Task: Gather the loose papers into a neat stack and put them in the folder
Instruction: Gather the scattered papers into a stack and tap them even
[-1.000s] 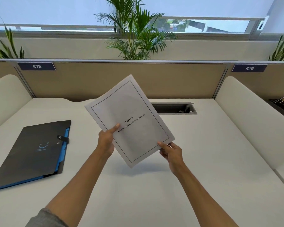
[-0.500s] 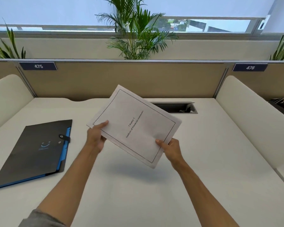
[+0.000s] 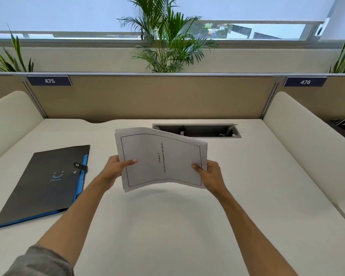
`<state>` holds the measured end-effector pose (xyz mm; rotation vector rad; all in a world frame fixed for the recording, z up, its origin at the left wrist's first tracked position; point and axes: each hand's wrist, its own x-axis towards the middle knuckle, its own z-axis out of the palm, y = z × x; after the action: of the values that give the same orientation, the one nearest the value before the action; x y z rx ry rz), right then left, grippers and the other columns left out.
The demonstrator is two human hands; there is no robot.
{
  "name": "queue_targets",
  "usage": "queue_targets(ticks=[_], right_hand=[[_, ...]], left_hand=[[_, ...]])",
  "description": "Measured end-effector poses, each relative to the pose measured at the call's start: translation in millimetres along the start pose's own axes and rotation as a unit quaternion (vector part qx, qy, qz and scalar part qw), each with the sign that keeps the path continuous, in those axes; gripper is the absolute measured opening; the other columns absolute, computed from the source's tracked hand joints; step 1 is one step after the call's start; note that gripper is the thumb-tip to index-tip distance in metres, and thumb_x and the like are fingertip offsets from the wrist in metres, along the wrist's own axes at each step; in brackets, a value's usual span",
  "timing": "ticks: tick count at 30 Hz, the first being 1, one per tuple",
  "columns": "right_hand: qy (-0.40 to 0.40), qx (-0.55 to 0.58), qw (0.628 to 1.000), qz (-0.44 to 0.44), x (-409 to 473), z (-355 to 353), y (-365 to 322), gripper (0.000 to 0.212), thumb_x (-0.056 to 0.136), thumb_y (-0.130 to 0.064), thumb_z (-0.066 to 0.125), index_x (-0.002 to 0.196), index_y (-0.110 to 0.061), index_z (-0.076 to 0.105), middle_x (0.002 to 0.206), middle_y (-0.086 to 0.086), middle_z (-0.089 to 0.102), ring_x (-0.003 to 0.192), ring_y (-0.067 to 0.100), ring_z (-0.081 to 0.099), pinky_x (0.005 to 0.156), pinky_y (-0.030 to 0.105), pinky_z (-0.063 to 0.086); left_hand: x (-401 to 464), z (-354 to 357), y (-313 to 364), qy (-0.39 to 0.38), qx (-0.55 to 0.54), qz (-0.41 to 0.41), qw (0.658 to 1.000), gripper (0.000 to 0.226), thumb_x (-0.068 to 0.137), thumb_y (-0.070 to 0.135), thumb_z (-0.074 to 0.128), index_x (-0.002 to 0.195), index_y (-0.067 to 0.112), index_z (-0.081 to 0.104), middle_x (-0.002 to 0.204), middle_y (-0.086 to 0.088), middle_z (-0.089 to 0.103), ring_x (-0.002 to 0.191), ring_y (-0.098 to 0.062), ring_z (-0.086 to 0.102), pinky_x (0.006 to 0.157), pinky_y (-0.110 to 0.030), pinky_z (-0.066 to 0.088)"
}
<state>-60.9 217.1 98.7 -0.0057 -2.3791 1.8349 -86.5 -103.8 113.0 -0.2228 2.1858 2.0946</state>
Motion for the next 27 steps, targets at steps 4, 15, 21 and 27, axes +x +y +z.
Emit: queue_targets(ticks=[4, 15, 21, 27], right_hand=[[0.035, 0.021, 0.999, -0.006, -7.0, 12.8, 8.0, 0.016, 0.094, -0.016, 0.063, 0.108, -0.015, 0.071, 0.091, -0.010, 0.071, 0.085, 0.003, 0.067, 0.073, 0.018, 0.056], [0.045, 0.064, 0.993, 0.084, -34.2, 24.5, 43.1, 0.008, 0.092, -0.019, 0.067, 0.097, -0.024, 0.070, 0.089, -0.006, 0.073, 0.084, 0.010, 0.067, 0.068, 0.017, 0.050], [0.061, 0.059, 0.993, 0.087, -36.9, 23.9, 45.2, 0.005, 0.092, -0.021, 0.068, 0.097, -0.023, 0.068, 0.085, -0.007, 0.071, 0.078, 0.009, 0.066, 0.061, 0.012, 0.050], [0.064, 0.043, 0.994, 0.083, -36.2, 21.9, 48.7, 0.006, 0.091, -0.020, 0.068, 0.097, -0.021, 0.067, 0.084, -0.011, 0.069, 0.078, 0.001, 0.064, 0.058, 0.006, 0.048]], left_hand=[[-3.4, 15.8, -17.8, 0.070, -0.074, 0.019, 0.995, 0.008, 0.083, 0.011, 0.073, 0.091, 0.014, 0.073, 0.094, -0.004, 0.077, 0.082, -0.019, 0.074, 0.071, -0.032, 0.056], [-20.9, 41.0, -71.6, 0.099, -0.089, 0.010, 0.991, 0.034, 0.079, 0.011, 0.078, 0.111, 0.009, 0.070, 0.102, -0.001, 0.075, 0.096, -0.018, 0.070, 0.087, -0.035, 0.052], [-19.7, 44.8, -69.4, 0.111, -0.067, 0.031, 0.991, 0.030, 0.080, 0.016, 0.078, 0.109, 0.017, 0.070, 0.091, 0.011, 0.076, 0.086, -0.009, 0.071, 0.072, -0.021, 0.053], [-21.9, 45.9, -70.8, 0.102, -0.057, 0.031, 0.993, 0.024, 0.081, 0.018, 0.077, 0.103, 0.022, 0.071, 0.089, 0.013, 0.077, 0.084, -0.005, 0.072, 0.067, -0.015, 0.053]])
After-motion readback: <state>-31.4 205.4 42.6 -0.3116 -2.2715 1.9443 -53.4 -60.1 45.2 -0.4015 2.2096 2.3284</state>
